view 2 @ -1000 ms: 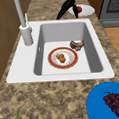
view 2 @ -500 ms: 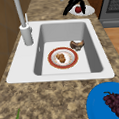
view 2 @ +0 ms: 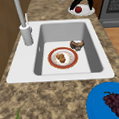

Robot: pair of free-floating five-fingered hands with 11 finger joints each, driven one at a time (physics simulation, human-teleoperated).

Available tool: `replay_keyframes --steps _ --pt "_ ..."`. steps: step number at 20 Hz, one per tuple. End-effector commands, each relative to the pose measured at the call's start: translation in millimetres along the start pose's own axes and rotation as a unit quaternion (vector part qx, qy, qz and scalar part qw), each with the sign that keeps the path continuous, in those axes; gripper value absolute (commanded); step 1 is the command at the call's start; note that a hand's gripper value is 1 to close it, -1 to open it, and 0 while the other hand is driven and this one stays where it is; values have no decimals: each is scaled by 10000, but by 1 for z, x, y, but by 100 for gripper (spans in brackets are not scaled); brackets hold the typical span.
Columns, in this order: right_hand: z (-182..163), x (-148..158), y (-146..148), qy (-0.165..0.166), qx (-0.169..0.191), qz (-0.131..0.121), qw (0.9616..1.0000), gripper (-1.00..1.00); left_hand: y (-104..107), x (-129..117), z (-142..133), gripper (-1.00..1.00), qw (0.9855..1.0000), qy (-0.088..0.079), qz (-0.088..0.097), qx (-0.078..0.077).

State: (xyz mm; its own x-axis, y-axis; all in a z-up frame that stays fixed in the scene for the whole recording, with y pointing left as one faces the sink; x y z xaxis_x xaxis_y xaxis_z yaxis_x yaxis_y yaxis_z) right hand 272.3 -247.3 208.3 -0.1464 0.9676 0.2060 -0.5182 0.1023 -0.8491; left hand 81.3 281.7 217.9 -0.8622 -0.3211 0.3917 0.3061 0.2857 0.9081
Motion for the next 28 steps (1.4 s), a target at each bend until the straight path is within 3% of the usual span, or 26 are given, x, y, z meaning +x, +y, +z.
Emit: replay_keyframes --steps 1,6,21,28 --pt "20 4 3 273 -167 -140 9994 -100 0 0 0 0 10000 0 0 0" --pt "48 10 14 431 -208 -105 9988 -100 0 0 0 0 10000 0 0 0" --pt "129 25 62 597 -822 36 9948 -100 0 0 0 0 10000 0 0 0" --pt "137 23 70 585 -652 51 9961 -100 0 0 0 0 10000 0 0 0"
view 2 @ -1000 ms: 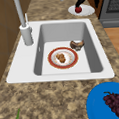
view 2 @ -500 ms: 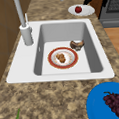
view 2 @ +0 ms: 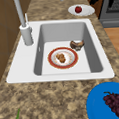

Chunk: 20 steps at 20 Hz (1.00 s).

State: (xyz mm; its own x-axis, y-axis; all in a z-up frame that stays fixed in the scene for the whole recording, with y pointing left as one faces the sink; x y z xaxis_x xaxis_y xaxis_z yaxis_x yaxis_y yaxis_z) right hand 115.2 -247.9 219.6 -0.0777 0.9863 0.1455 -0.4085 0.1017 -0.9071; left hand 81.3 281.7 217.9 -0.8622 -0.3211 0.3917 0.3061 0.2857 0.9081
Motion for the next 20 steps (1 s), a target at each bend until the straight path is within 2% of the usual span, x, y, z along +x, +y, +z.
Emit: replay_keyframes --steps 1,4,5,7,9,11,13,17,20 --pt "0 0 0 -17 -2 -26 10000 -100 0 0 0 0 10000 0 0 0" --pt "0 0 2 -1 -34 12 10000 -100 0 0 0 0 10000 0 0 0" --pt "1 0 2 4 15 6 10000 0 0 0 0 -100 10000 11 7 1" --pt "1 0 1 -5 -22 60 10000 0 -2 0 0 -100 9999 48 86 27" --pt "1 0 1 1 -45 42 10000 0 4 -5 9 -100 9999 -64 142 -47" --pt "1 0 1 5 -59 31 10000 0 14 -7 12 -100 9999 21 71 -114" --pt "1 0 1 8 -70 21 10000 0 26 -14 19 -100 9999 13 116 -90" --pt "1 0 1 13 -83 7 10000 0 42 -42 39 -100 9998 -9 171 -84" --pt "1 0 1 15 -89 0 10000 0 53 -61 55 -100 9996 -7 279 -80"
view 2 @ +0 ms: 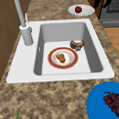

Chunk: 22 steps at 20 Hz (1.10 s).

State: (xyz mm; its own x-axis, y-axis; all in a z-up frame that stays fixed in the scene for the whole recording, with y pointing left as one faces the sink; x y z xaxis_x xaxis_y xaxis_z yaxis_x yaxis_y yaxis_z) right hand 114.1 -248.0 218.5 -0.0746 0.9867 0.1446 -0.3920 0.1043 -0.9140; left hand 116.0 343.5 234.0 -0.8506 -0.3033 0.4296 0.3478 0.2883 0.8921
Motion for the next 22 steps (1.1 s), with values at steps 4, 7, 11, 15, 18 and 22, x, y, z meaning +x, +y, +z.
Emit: replay_keyframes --steps 4,7,11,15,18,22 --pt "0 0 0 2 -4 -5 10000 0 25 -39 39 -100 10000 21 89 -32" --pt "0 0 0 3 -6 -8 10000 0 23 -58 56 -100 9999 -73 137 49" --pt "0 0 0 4 -8 -11 10000 0 5 -94 55 -100 9995 -213 152 164" --pt "0 0 0 5 -9 -13 10000 0 -9 -128 58 -100 9994 -205 132 227" --pt "0 0 0 6 -10 -14 10000 0 -21 -159 63 -100 9995 -208 156 172" --pt "0 0 0 6 -11 -15 10000 0 -37 -189 81 -100 9990 -375 205 161"
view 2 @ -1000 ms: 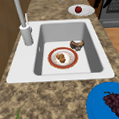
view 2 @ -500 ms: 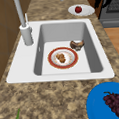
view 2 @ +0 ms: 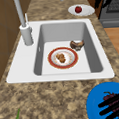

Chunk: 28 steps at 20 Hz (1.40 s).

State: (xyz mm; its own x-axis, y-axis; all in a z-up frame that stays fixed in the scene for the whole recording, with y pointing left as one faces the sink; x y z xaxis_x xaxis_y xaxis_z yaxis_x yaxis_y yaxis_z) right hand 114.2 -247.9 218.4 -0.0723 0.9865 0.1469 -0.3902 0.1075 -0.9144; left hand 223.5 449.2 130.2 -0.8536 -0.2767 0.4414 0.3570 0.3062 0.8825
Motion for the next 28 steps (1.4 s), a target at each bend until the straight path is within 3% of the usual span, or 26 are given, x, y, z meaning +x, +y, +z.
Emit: replay_keyframes --steps 1,2,4,7,10,11,12,13,14,16,17,21,23,24,26,27,28 --pt "0 0 0 0 0 0 10000 0 -15 -29 18 -100 9995 -272 122 99" --pt "0 0 0 0 0 0 10000 0 -19 -35 23 -100 9994 -291 131 125" --pt "0 0 0 0 0 0 10000 0 -19 -45 33 -100 9975 -344 443 420" --pt "0 0 0 0 0 -1 10000 0 -16 -57 40 -100 9908 -545 853 893" --pt "0 0 0 0 -1 -1 10000 0 -8 -61 49 -100 9846 -663 1095 1188" --pt "0 0 0 0 -1 -1 10000 0 -5 -59 54 100 9824 -744 1112 1303" --pt "0 0 0 1 -1 -1 10000 0 2 -59 59 100 9866 -862 836 1109" --pt "0 0 0 1 -1 -1 10000 0 7 -53 65 100 9849 -909 797 1243" --pt "0 0 0 1 -1 -1 10000 0 10 -51 61 100 9858 -913 609 1273" --pt "0 0 0 1 -1 -1 10000 0 18 -45 61 100 9859 -1012 372 1284" --pt "0 0 0 1 -1 -1 10000 0 16 -51 64 100 9844 -886 412 1466" --pt "0 0 0 1 -1 -2 10000 0 21 -48 62 100 9845 -950 340 1436" --pt "0 0 0 1 -1 -2 10000 0 23 -48 63 100 9829 -982 310 1524" --pt "0 0 0 1 -1 -2 10000 0 28 -48 64 100 9818 -1025 207 1583" --pt "0 0 0 1 -1 -2 10000 0 45 -46 56 100 9806 -1066 119 1641" --pt "0 0 0 1 -1 -2 10000 0 54 -42 53 100 9815 -1051 173 1588" --pt "0 0 0 1 -1 -2 10000 0 58 -37 51 100 9815 -1060 177 1587"
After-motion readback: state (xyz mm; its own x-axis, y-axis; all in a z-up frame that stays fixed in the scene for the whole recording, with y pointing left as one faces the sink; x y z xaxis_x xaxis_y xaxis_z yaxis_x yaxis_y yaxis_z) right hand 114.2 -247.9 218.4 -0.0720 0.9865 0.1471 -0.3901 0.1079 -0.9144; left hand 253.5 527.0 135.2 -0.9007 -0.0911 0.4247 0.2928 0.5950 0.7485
